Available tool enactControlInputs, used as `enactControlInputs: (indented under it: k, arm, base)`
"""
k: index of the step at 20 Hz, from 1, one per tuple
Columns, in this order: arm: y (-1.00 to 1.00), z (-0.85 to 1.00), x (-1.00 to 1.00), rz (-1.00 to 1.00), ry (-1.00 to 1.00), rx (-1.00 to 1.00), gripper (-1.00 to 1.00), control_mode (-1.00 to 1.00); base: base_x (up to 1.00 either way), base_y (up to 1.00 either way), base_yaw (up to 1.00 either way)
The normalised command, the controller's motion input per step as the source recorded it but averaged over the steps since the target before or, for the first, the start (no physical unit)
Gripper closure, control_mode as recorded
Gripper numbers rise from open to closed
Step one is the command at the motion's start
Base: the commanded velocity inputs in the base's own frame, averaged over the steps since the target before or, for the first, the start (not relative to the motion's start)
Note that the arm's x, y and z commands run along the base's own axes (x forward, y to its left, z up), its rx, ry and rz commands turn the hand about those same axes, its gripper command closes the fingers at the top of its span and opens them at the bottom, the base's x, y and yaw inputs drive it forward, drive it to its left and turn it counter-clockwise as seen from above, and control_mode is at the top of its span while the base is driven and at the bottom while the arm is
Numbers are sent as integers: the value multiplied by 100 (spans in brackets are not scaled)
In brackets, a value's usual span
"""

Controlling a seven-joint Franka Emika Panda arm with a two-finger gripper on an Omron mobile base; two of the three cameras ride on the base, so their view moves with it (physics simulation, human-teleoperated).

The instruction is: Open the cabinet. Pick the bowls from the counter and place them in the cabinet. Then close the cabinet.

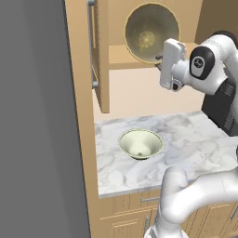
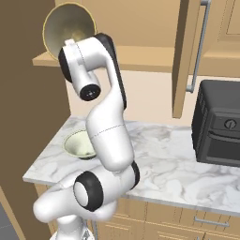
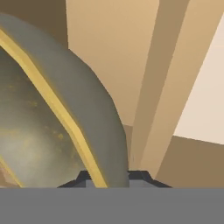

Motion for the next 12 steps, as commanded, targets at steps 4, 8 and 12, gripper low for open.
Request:
enactControlInputs:
  k: [4,8,12]
  arm:
    - [9,29,39,0,21,0,100,-100]
    - [19,16,45,0,25,-3,100,-100]
    - [9,7,41,0,29,-1,100,-100]
  base:
    - [0,0,0]
    - [0,0,0]
    - [0,0,0]
